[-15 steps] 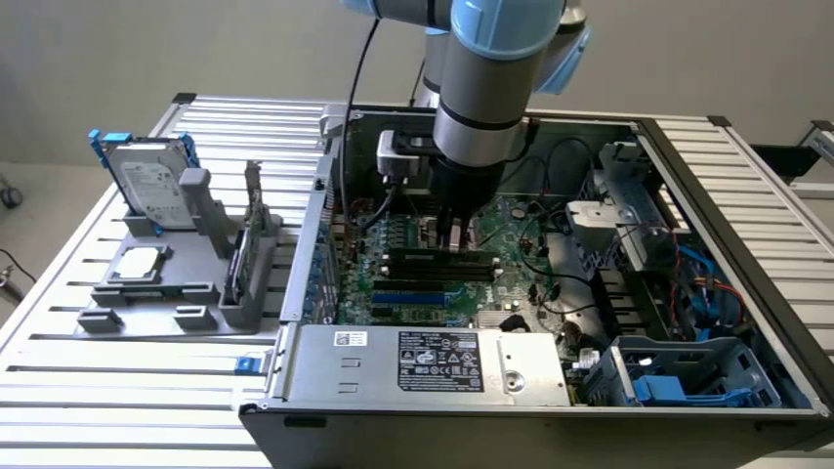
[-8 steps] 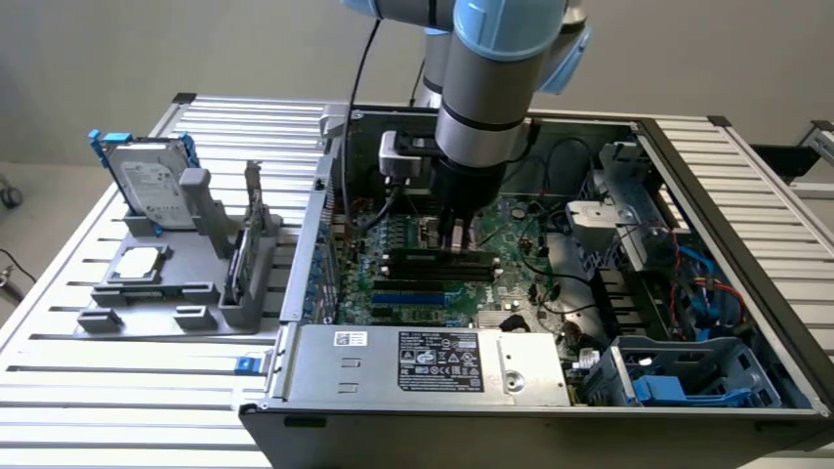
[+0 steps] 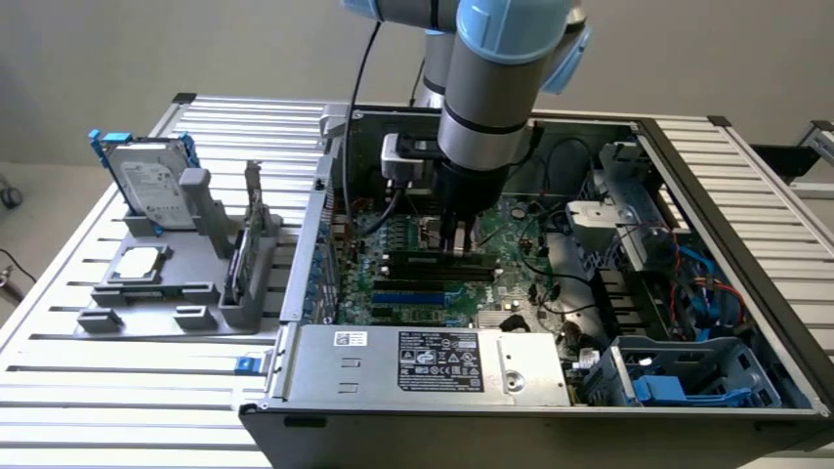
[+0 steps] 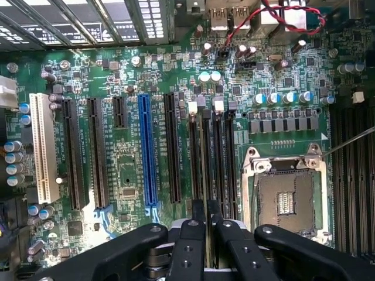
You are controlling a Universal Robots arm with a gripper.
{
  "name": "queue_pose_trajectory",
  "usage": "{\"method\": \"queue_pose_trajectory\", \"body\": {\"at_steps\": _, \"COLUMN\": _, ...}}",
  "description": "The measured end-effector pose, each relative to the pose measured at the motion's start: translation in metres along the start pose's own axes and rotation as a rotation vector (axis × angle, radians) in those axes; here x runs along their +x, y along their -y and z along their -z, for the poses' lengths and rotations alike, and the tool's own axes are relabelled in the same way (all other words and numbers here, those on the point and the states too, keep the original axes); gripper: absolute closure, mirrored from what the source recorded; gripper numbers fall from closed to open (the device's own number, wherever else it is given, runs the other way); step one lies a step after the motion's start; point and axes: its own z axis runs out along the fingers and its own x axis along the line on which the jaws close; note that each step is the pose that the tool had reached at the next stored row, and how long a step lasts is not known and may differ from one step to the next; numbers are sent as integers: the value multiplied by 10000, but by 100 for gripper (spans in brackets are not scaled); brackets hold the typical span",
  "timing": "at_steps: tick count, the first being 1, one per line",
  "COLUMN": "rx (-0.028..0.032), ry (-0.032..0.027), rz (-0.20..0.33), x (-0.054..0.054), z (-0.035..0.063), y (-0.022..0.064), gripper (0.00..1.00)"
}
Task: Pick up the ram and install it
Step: 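Insert the ram into the slot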
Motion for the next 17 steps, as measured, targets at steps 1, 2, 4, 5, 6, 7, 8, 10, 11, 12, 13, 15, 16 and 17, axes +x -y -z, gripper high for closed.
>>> {"method": "queue_pose_trajectory", "body": {"at_steps": 1, "rx": 0, "ry": 0, "rz": 0, "x": 1, "z": -1, "y": 0, "gripper": 86}}
{"method": "queue_pose_trajectory", "body": {"at_steps": 2, "rx": 0, "ry": -1, "rz": 1, "x": 1, "z": -2, "y": 1, "gripper": 86}}
{"method": "queue_pose_trajectory", "body": {"at_steps": 4, "rx": 0, "ry": -1, "rz": 8, "x": 3, "z": -8, "y": 1, "gripper": 86}}
{"method": "queue_pose_trajectory", "body": {"at_steps": 5, "rx": -1, "ry": -2, "rz": 15, "x": 4, "z": -12, "y": 2, "gripper": 86}}
{"method": "queue_pose_trajectory", "body": {"at_steps": 6, "rx": -2, "ry": -3, "rz": 24, "x": 6, "z": -15, "y": 2, "gripper": 86}}
{"method": "queue_pose_trajectory", "body": {"at_steps": 7, "rx": -2, "ry": -3, "rz": 34, "x": 7, "z": -17, "y": 2, "gripper": 86}}
{"method": "queue_pose_trajectory", "body": {"at_steps": 8, "rx": -3, "ry": -3, "rz": 44, "x": 9, "z": -18, "y": 2, "gripper": 86}}
{"method": "queue_pose_trajectory", "body": {"at_steps": 10, "rx": -3, "ry": -3, "rz": 70, "x": 12, "z": -22, "y": 2, "gripper": 86}}
{"method": "queue_pose_trajectory", "body": {"at_steps": 11, "rx": -4, "ry": -5, "rz": 82, "x": 14, "z": -24, "y": 2, "gripper": 86}}
{"method": "queue_pose_trajectory", "body": {"at_steps": 12, "rx": -6, "ry": -7, "rz": 98, "x": 14, "z": -24, "y": 2, "gripper": 86}}
{"method": "queue_pose_trajectory", "body": {"at_steps": 13, "rx": -7, "ry": -10, "rz": 113, "x": 15, "z": -24, "y": 2, "gripper": 86}}
{"method": "queue_pose_trajectory", "body": {"at_steps": 15, "rx": -8, "ry": -11, "rz": 135, "x": 16, "z": -27, "y": 1, "gripper": 86}}
{"method": "queue_pose_trajectory", "body": {"at_steps": 16, "rx": -8, "ry": -10, "rz": 145, "x": 15, "z": -30, "y": 1, "gripper": 86}}
{"method": "queue_pose_trajectory", "body": {"at_steps": 17, "rx": -8, "ry": -8, "rz": 155, "x": 15, "z": -34, "y": 1, "gripper": 86}}
